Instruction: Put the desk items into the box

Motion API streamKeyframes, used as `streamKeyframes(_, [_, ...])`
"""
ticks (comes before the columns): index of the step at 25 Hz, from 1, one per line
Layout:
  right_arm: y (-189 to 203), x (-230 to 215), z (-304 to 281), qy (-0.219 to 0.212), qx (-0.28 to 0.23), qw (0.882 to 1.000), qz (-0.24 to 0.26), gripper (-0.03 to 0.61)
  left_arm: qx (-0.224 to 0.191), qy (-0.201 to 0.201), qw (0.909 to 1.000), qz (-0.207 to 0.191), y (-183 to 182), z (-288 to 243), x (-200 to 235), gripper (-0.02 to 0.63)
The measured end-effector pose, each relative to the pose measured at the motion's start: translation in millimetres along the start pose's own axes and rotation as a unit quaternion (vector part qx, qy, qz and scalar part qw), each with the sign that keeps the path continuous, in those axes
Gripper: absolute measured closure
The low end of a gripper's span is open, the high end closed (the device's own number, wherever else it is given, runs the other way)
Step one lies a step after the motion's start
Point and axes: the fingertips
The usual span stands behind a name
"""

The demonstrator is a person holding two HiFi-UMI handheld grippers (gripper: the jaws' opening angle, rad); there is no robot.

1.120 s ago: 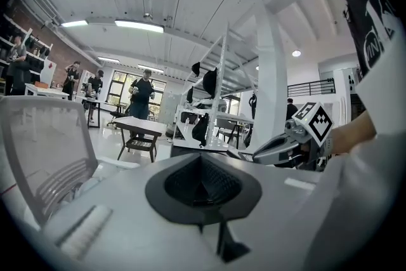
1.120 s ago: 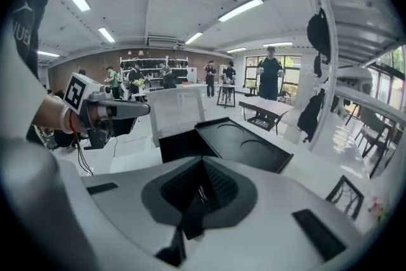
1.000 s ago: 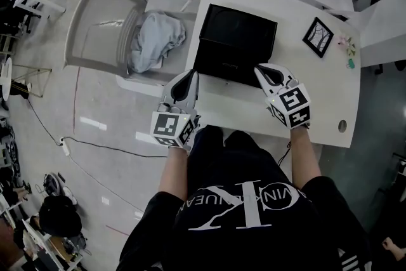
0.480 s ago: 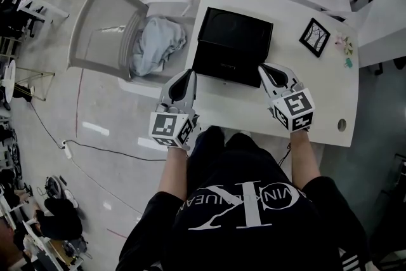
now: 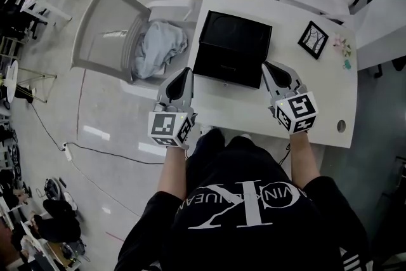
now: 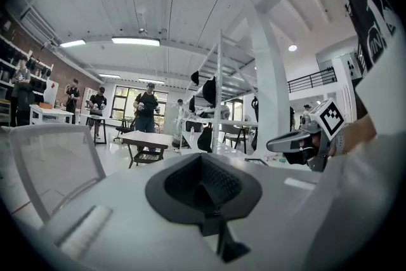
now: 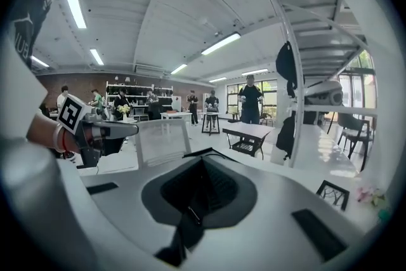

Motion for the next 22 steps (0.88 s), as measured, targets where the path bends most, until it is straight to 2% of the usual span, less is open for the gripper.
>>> streamKeyframes(3, [-7.1, -2.4, 5.7, 0.008, -0.021, 1.0, -0.005, 0.565, -0.004, -0.009, 0.9999, -0.011, -5.6, 2.8, 0.4, 0.603])
streamKeyframes(9, [-20.2, -7.1, 15.9, 0.015, -0.054, 0.998, -0.015, 0.565, -0.019, -0.018, 0.9996, -0.009, -20.7, 8.0, 3.4, 0.603])
streamKeyframes(22, [-37.4, -10.3, 26.0, 0.014, -0.086, 0.996, -0.013, 0.565, -0.042, -0.035, 0.9984, -0.015, -39.7, 14.9, 5.6, 0.603])
Point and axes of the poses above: the fingertips, and each gripper's own axes: z backward along the fingers, x to its left, y out of its underside, and after that the axes turned 11 degrees about x, right-handed
